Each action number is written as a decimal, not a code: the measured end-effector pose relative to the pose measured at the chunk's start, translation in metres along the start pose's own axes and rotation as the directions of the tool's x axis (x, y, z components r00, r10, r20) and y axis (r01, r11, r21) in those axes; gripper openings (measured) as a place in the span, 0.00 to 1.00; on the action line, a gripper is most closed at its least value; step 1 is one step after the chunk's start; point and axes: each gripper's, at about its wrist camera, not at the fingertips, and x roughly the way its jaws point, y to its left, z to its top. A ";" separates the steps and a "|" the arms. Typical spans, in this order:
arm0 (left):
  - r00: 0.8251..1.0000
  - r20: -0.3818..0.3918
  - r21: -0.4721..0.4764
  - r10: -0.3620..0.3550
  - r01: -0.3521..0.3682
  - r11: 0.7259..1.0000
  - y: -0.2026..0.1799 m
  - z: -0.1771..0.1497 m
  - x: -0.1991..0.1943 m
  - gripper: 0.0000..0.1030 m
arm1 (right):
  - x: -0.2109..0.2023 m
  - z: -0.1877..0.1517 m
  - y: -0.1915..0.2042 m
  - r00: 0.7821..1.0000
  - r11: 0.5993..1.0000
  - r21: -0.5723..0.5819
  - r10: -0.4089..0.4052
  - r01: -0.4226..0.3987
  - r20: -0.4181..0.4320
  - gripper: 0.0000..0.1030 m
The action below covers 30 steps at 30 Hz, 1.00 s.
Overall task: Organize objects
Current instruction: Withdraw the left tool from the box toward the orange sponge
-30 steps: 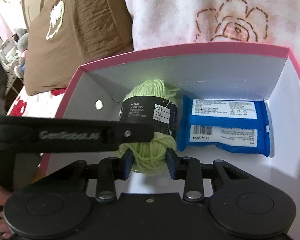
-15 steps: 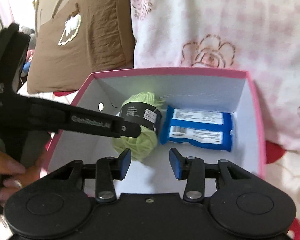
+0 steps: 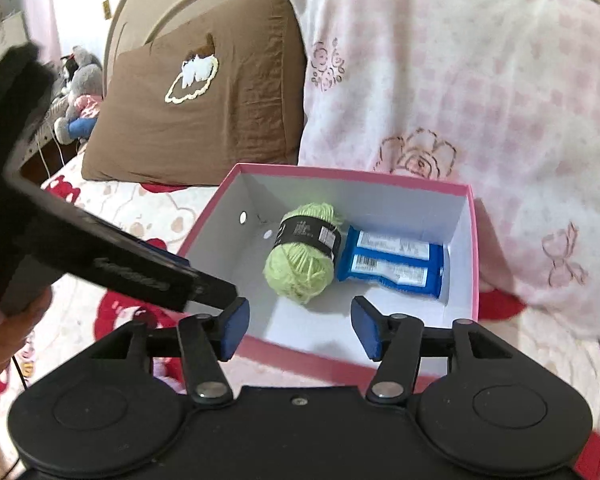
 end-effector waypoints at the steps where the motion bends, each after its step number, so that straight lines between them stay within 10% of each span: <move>1: 1.000 0.006 0.004 -0.006 0.006 1.000 -0.001 -0.003 -0.007 0.57 | -0.005 -0.001 0.001 1.000 1.000 0.007 0.002 -0.002 -0.004 0.60; 9: 0.999 0.002 0.005 -0.034 0.034 0.999 0.003 -0.025 -0.036 0.74 | -0.033 -0.013 0.013 1.000 0.999 -0.031 -0.023 0.023 0.010 0.86; 19: 0.999 0.045 0.056 -0.009 0.006 0.998 0.003 -0.047 -0.069 0.96 | -0.061 -0.027 0.023 0.998 0.999 0.000 -0.048 0.048 0.032 0.91; 30: 0.999 0.029 0.063 -0.039 0.037 0.997 0.001 -0.080 -0.090 0.98 | -0.088 -0.046 0.038 0.999 0.997 0.066 -0.035 0.035 0.003 0.93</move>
